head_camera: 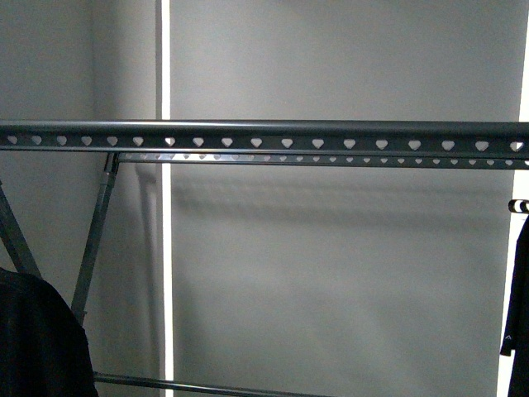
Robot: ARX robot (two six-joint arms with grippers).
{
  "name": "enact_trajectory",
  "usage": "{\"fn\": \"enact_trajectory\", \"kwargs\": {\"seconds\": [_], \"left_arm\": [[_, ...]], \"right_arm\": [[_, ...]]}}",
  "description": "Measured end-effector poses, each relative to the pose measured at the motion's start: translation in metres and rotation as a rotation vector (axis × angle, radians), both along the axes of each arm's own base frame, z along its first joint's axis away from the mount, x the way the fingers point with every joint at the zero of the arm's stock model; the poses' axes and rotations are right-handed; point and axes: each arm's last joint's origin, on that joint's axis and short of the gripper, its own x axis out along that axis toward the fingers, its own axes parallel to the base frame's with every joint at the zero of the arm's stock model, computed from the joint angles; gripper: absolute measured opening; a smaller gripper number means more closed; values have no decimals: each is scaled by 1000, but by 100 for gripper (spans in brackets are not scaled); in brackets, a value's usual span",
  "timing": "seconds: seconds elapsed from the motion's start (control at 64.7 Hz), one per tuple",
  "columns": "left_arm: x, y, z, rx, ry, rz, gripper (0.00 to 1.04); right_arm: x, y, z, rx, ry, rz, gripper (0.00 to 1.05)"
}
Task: Hang clothes on hanger
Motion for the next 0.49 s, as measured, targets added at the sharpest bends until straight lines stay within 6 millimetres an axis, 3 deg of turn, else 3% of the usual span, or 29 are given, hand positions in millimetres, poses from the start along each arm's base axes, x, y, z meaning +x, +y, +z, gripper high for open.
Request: {"fn": "enact_trajectory", "kwargs": {"seconds": [0.093, 0.263, 0.494], "left_arm": [[39, -3, 16, -167, 55, 79, 98], [103, 0, 26, -458, 139, 247, 98], [136, 13, 26, -513, 145, 398, 98]], "right_arm": [[0, 0, 0, 0, 0, 1, 97], [0, 0, 0, 0, 0, 0, 97], [0, 0, 0, 0, 0, 0, 97]]}}
